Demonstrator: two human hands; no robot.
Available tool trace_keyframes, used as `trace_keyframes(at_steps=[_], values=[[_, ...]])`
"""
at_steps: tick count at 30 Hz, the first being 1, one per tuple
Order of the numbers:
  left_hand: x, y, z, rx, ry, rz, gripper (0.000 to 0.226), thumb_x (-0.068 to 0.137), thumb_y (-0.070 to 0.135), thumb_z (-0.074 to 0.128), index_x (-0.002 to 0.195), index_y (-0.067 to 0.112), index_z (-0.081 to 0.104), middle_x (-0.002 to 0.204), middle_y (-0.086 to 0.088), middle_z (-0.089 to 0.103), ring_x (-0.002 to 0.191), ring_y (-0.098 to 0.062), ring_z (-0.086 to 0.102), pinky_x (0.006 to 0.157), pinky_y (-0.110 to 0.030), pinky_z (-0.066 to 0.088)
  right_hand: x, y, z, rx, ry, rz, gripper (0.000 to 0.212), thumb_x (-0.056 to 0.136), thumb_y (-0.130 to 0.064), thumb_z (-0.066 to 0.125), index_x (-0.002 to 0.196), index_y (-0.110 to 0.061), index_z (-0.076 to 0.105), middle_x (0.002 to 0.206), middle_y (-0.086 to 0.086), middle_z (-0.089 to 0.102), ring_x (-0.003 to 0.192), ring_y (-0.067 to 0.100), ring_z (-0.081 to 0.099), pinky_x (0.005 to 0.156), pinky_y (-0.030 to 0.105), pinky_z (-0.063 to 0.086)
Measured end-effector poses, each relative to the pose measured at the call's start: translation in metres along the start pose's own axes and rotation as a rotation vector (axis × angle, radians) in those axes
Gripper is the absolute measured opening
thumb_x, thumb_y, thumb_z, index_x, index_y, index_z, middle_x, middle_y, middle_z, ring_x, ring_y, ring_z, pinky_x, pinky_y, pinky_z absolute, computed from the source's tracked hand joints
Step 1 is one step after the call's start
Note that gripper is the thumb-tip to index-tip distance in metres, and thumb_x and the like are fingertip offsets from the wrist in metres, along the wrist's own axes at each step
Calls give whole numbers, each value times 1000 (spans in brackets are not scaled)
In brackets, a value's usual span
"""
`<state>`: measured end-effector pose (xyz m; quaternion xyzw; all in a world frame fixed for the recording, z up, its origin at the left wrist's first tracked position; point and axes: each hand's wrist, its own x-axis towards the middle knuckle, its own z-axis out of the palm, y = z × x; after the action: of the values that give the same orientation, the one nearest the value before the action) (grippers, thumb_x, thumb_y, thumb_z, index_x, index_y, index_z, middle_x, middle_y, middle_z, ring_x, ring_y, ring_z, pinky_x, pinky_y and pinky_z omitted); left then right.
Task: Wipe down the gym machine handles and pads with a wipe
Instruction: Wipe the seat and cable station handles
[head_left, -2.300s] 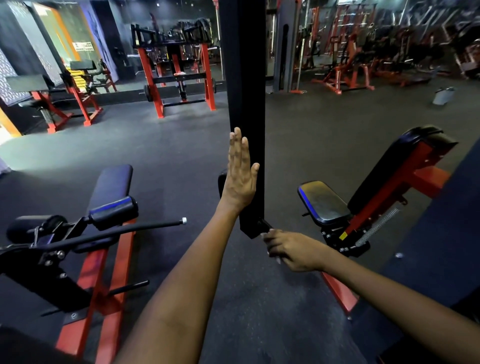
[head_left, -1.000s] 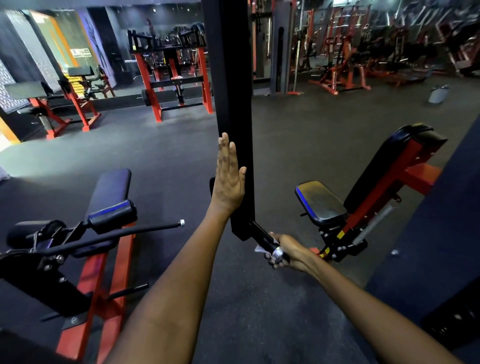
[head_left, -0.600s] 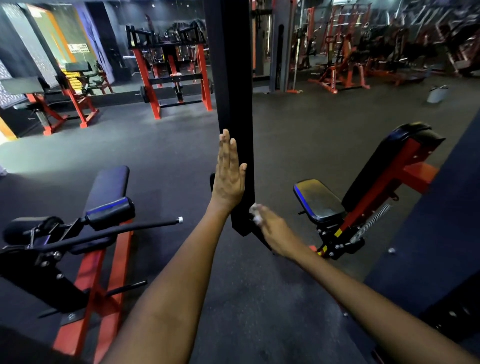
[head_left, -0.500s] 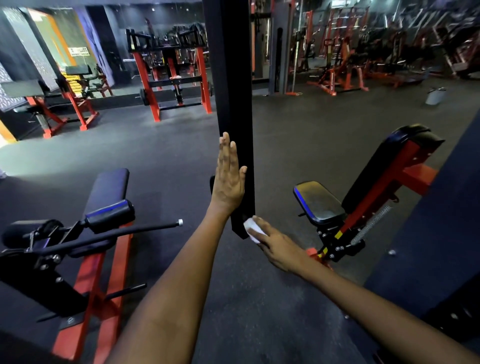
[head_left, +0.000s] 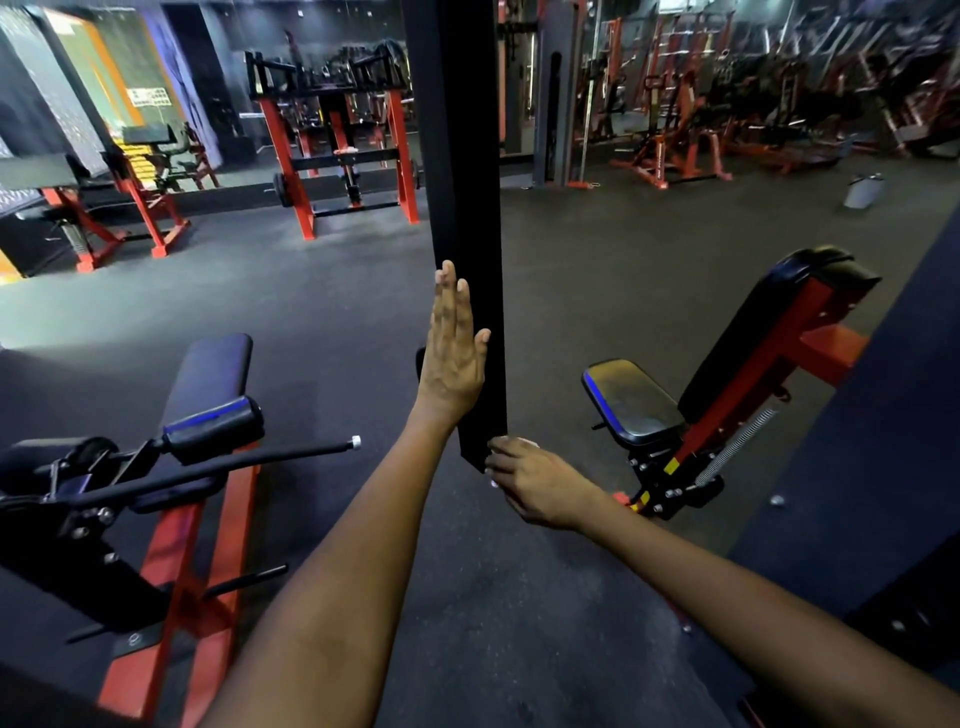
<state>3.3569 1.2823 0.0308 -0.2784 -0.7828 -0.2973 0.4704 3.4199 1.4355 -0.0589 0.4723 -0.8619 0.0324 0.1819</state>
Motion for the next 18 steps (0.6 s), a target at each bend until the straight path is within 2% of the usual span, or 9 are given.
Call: trace_keyframes(at_steps=[3, 6, 8, 9, 11, 13, 15, 16, 18], values=[[0, 1, -1, 3, -10, -4, 67, 104, 27, 28, 150, 31, -19, 157, 14, -25, 148, -12, -14, 122, -34, 4, -19, 6, -3, -69, -127, -144, 37, 82, -18, 37, 87, -6, 71, 97, 6, 68, 118, 27, 54, 109, 34, 24], [0, 1, 1, 6, -21, 0, 67, 103, 26, 29, 150, 31, -19, 157, 14, -26, 148, -12, -14, 121, -33, 3, -47, 12, -17, 61, -259, -247, 36, 86, -16, 37, 96, -6, 69, 105, 5, 66, 121, 24, 51, 110, 35, 26], [0, 0, 3, 6, -20, 0, 69, 103, 25, 31, 150, 31, -19, 157, 13, -25, 148, -14, -13, 121, -34, 3, -55, 19, -27, 218, -201, -129, 33, 92, -11, 43, 116, -7, 64, 121, 7, 62, 124, 22, 50, 105, 34, 37], [0, 0, 4, 6, -19, -6, 70, 103, 23, 32, 150, 31, -19, 157, 13, -25, 148, -14, -13, 121, -35, 4, -52, 22, -29, 254, -113, -25, 38, 90, -6, 48, 126, -9, 59, 128, 7, 58, 124, 20, 50, 103, 30, 40], [0, 1, 5, 12, -15, -15, 73, 101, 20, 35, 150, 31, -19, 157, 13, -25, 148, -15, -12, 121, -36, 4, -35, 22, -28, 225, 70, 175, 48, 85, -4, 52, 133, -11, 53, 127, 10, 57, 116, 20, 54, 93, 24, 43], [1, 1, 4, 15, -14, -17, 75, 101, 19, 35, 150, 32, -19, 157, 13, -25, 148, -14, -13, 121, -36, 4, -10, 11, -20, 107, 159, 245, 41, 84, -11, 53, 124, -5, 60, 112, 15, 62, 101, 27, 63, 76, 27, 52], [0, 2, 3, 21, -18, -24, 75, 101, 19, 35, 150, 32, -20, 157, 14, -26, 148, -13, -13, 121, -34, 4, 6, -3, -4, -38, 123, 195, 32, 87, -16, 46, 105, 0, 68, 99, 17, 65, 94, 32, 66, 67, 32, 56], [-1, 2, 3, 26, -21, -30, 75, 101, 19, 35, 150, 33, -20, 157, 15, -26, 147, -12, -14, 121, -34, 4, 7, -5, 4, -97, 97, 161, 34, 89, -17, 42, 99, 2, 69, 98, 18, 66, 97, 34, 65, 70, 35, 57], [-1, 1, 3, 33, -26, -30, 75, 101, 20, 35, 149, 33, -21, 156, 15, -27, 147, -12, -14, 121, -33, 4, -7, 0, 12, -124, 68, 109, 36, 94, -18, 39, 103, 2, 68, 114, 17, 63, 112, 34, 59, 90, 39, 52]])
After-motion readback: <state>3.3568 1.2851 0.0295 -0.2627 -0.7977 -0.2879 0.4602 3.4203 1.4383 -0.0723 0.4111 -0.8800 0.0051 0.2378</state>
